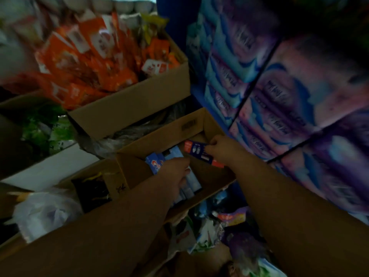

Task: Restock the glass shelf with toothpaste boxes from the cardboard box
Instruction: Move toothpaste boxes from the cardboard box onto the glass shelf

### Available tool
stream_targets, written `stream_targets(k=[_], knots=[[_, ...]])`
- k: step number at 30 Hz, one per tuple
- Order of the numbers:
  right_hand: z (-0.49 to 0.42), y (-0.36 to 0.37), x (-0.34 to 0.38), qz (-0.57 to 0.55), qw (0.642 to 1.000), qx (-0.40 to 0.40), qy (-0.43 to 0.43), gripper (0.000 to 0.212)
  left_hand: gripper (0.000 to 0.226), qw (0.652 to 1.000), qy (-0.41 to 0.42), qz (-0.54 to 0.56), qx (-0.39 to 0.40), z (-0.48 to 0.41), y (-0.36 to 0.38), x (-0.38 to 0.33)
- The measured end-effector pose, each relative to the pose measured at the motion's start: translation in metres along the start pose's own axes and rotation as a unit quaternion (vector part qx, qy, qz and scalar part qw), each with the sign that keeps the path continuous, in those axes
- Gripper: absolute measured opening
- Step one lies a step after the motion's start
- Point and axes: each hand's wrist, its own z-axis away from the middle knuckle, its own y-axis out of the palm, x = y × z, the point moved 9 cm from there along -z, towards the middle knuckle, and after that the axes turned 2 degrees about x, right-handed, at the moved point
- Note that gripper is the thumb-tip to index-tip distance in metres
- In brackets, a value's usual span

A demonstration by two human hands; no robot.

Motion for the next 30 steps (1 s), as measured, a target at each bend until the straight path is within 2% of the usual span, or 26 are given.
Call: stream_targets(k=[4, 7, 10, 13, 15, 16, 18, 20, 22, 24, 27, 30], knots=[[0.067, -0.054, 0.019, -0.117, 0.993, 0.011, -0.017, 0.028, 0.043, 0.998, 0.042, 0.052, 0.0, 0.048, 0.0, -0.036], [0.125, -0.099, 0.041, -0.123, 0.991, 0.012, -0.051, 0.022, 0.035, 0.992, 0.085, 0.097, -0.01, 0.091, -0.007, -0.074], [0.18, -0.15, 0.074, -0.096, 0.988, -0.044, -0.11, 0.023, 0.042, 0.981, 0.113, 0.16, 0.007, 0.133, -0.009, -0.116], [0.23, -0.191, 0.095, -0.162, 0.973, -0.094, -0.138, 0.016, 0.027, 0.968, 0.155, 0.193, 0.04, 0.186, -0.002, -0.158], [0.262, -0.21, 0.107, -0.171, 0.966, -0.117, -0.157, 0.023, 0.032, 0.956, 0.177, 0.218, 0.087, 0.219, 0.015, -0.18], [0.276, -0.221, 0.114, -0.127, 0.967, -0.14, -0.172, 0.033, 0.039, 0.949, 0.176, 0.231, 0.12, 0.239, 0.028, -0.189], [0.308, -0.241, 0.129, 0.033, 0.957, -0.215, -0.194, 0.052, 0.047, 0.933, 0.186, 0.248, 0.182, 0.273, 0.049, -0.21], [0.342, -0.255, 0.147, 0.169, 0.914, -0.299, -0.216, 0.064, 0.04, 0.922, 0.219, 0.249, 0.201, 0.306, 0.059, -0.229], [0.371, -0.262, 0.159, 0.219, 0.88, -0.343, -0.248, 0.072, 0.034, 0.903, 0.25, 0.262, 0.231, 0.336, 0.068, -0.246], [0.392, -0.275, 0.16, 0.156, 0.888, -0.349, -0.257, 0.073, 0.038, 0.871, 0.269, 0.302, 0.277, 0.36, 0.08, -0.26], [0.415, -0.293, 0.148, 0.006, 0.92, -0.33, -0.209, 0.07, 0.048, 0.83, 0.287, 0.351, 0.325, 0.393, 0.096, -0.273], [0.437, -0.301, 0.143, -0.009, 0.936, -0.307, -0.169, 0.074, 0.067, 0.797, 0.295, 0.363, 0.381, 0.429, 0.116, -0.276]])
